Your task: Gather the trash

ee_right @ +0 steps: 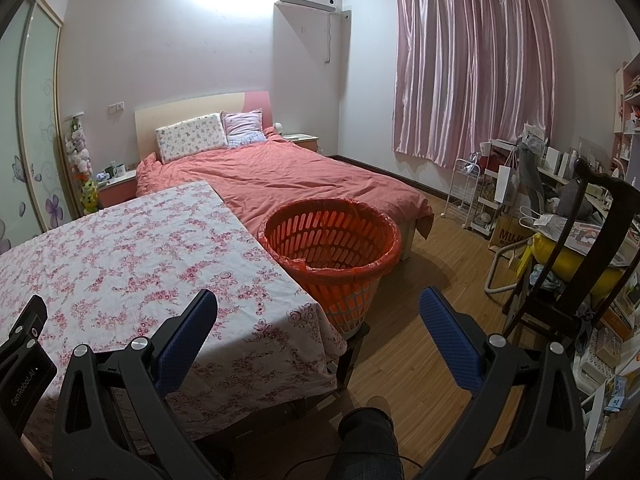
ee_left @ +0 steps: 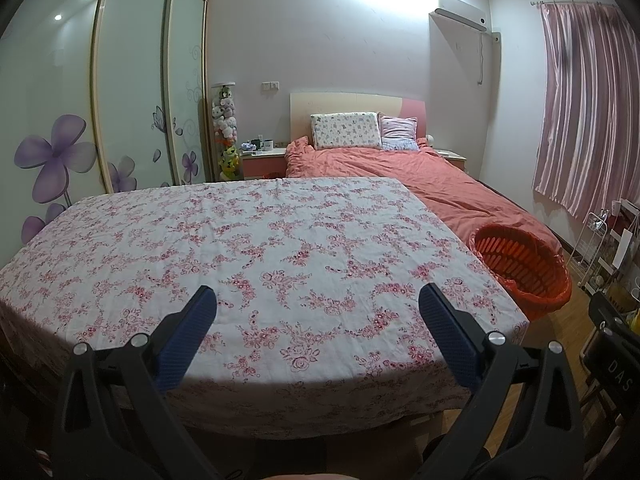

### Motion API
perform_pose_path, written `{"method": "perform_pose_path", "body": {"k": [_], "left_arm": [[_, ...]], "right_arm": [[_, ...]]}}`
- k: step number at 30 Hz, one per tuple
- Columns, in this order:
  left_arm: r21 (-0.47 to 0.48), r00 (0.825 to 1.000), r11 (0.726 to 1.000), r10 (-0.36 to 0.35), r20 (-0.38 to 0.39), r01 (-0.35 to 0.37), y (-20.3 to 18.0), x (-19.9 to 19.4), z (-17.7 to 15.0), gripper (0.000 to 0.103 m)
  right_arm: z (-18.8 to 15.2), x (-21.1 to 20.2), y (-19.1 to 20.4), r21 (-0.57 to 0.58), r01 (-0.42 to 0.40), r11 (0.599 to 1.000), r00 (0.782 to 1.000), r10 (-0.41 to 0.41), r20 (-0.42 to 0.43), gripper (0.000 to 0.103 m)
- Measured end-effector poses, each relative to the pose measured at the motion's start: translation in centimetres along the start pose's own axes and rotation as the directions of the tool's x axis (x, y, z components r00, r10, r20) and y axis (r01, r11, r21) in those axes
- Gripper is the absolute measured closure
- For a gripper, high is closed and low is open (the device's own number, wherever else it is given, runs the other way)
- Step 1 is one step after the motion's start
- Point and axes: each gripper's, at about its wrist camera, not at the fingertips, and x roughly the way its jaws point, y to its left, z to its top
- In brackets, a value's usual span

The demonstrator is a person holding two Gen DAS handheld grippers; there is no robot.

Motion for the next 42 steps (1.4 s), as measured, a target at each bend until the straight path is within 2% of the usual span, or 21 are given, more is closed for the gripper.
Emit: {"method": "perform_pose_path", "body": {"k": [42], "left_arm": [[0.004,1.0,1.0,0.0,-0.012,0.0,0.04,0.42,-0.25,0.004]], "right_arm": [[0.04,-0.18,-0.04,0.0,-0.001,1.0,1.0,0.001,-0.009,0.003]]}}
